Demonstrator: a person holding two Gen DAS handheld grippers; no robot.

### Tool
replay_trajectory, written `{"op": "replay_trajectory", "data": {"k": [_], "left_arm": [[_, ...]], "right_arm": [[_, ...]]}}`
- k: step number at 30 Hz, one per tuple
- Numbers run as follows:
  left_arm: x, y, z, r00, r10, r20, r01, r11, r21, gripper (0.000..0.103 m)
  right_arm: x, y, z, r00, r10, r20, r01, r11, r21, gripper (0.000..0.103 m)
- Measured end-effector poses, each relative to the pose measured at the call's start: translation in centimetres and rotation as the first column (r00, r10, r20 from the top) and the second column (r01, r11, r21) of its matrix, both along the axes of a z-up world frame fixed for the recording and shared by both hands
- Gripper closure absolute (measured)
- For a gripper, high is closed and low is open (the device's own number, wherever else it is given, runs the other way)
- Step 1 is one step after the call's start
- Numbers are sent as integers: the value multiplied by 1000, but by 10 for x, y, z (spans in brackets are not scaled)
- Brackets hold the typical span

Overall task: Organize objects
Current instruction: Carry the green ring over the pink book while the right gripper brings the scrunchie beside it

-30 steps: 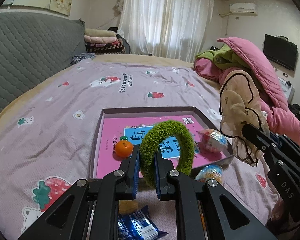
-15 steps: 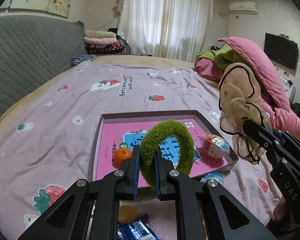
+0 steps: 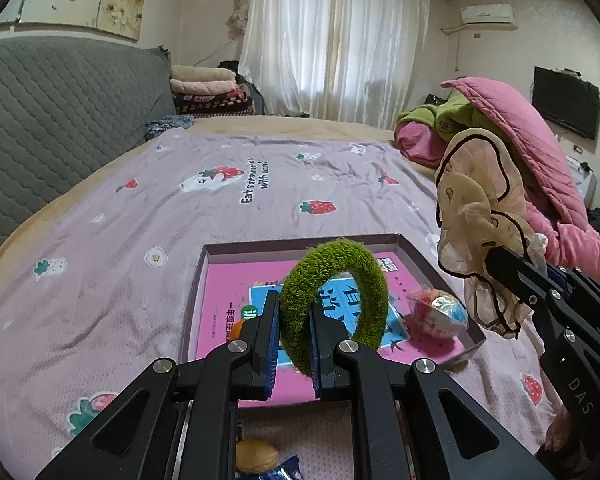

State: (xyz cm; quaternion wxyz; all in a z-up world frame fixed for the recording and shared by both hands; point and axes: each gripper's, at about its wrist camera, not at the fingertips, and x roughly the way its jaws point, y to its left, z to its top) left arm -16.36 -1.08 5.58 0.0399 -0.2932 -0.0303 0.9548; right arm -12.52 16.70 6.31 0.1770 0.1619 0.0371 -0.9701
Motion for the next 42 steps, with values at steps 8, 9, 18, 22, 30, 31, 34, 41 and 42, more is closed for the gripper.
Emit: {"op": "replay_trajectory", "data": {"k": [8,9,18,22,30,31,34,41,42], "left_arm": [[-13,0,-3,1000,15,10,-15,1000,-8,90],[-14,-1,-3,1000,17,8,-17,1000,-8,90],[-32,-7,-5,1000,26,17,-26,1000,-13,90],[-40,-10,-6,999,32,21,-32,999,-5,90],[-60,-18,-7,998,43,40,-43,999,3,90],[-62,-18,-8,998,42,45,-42,999,3,90],[-67,-16,-14,997,38,62,-39,999,4,90],[-71,-3,-32,995,14,99,-13,1000,-13,90],[-71,0,-35,995,8,104,-6,1000,-15,90]], "right_arm": [[-16,0,-4,999,0,38,0,1000,2,89],[-19,0,-5,999,2,43,-2,1000,2,89],[-41,3,-8,996,17,86,-17,1000,-8,89],[-48,3,-9,996,20,91,-21,1000,2,89],[-60,2,-14,994,40,105,-41,999,2,88],[-61,1,-16,992,46,113,-47,999,0,88],[-64,-1,-23,989,54,137,-55,998,4,87],[-73,2,-34,982,51,182,-52,999,1,87],[-74,3,-36,981,52,187,-53,999,1,87]]}}
